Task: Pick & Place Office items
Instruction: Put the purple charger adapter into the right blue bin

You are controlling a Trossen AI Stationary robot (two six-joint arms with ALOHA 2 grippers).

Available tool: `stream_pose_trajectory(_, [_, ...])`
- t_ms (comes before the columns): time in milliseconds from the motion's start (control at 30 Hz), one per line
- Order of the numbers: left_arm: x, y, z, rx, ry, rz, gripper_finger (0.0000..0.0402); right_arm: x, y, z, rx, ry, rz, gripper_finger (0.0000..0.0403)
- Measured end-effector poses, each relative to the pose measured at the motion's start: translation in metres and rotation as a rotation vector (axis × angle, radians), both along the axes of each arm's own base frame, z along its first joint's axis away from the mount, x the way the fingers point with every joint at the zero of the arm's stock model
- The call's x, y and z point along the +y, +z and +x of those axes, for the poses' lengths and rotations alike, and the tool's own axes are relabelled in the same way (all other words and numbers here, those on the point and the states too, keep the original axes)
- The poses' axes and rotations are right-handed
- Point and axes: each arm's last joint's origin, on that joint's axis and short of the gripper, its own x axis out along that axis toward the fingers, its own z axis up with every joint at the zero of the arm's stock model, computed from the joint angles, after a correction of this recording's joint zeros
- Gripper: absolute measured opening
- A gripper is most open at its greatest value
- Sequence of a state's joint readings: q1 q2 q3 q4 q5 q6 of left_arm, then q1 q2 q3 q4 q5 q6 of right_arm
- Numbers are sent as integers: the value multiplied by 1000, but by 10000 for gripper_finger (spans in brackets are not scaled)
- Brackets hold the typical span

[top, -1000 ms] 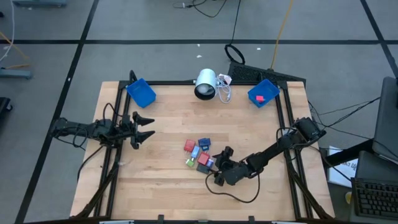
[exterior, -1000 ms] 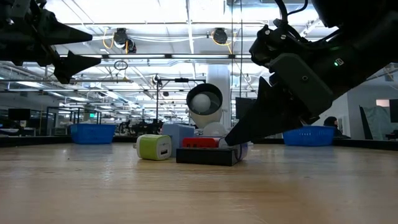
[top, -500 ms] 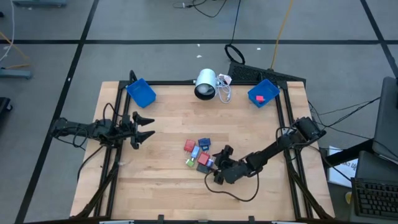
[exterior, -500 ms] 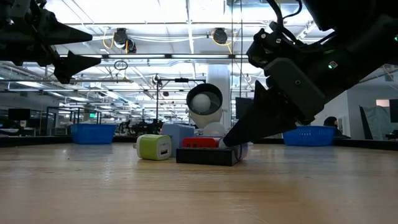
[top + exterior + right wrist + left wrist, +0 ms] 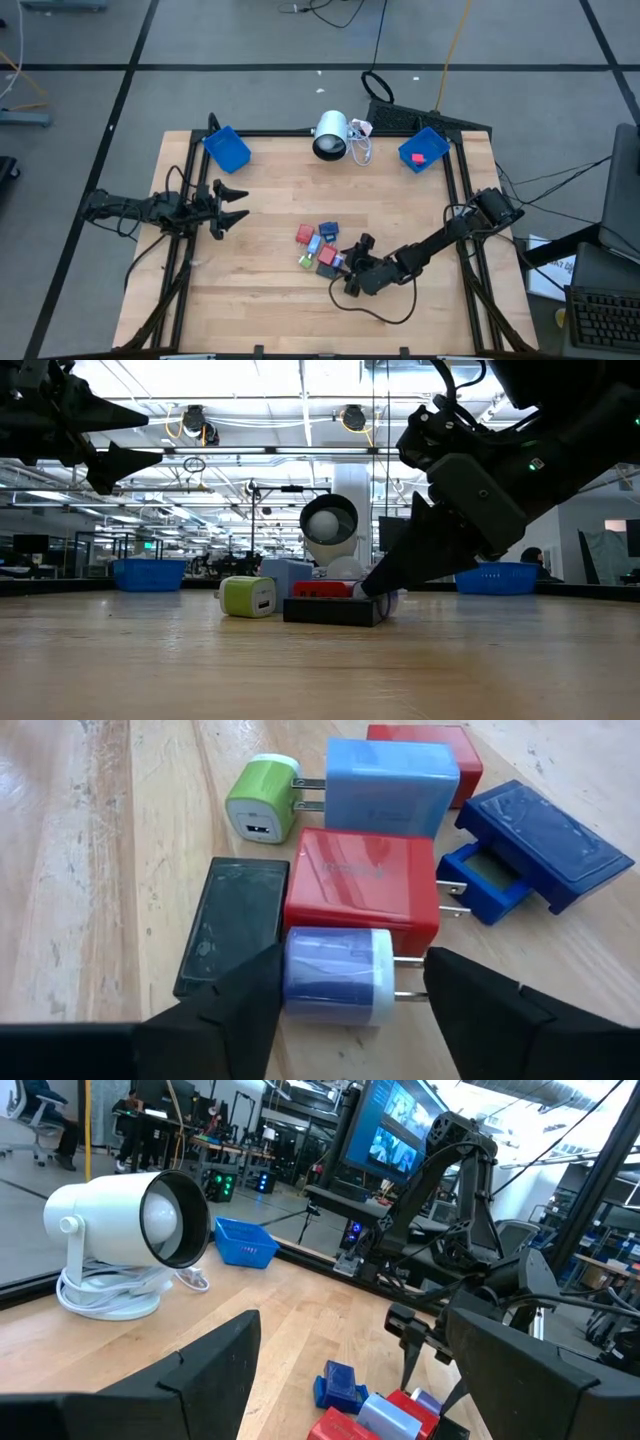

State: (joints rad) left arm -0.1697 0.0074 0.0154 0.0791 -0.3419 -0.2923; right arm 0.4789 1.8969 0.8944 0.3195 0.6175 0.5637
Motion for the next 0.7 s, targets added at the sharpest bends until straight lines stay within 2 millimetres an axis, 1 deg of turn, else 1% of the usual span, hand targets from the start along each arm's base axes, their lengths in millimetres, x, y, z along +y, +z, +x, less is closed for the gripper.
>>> stream_pose_trajectory(167, [0, 0, 0, 0, 0, 0, 324, 1, 0, 0, 13, 34, 32, 210])
stream_pose_trajectory(500, [0, 0, 0, 0, 0, 0, 324, 1, 0, 0, 14, 35, 23, 170])
stream_pose_trajectory(700, [0, 0, 0, 0, 0, 0, 324, 0, 0, 0, 13, 30, 25, 164])
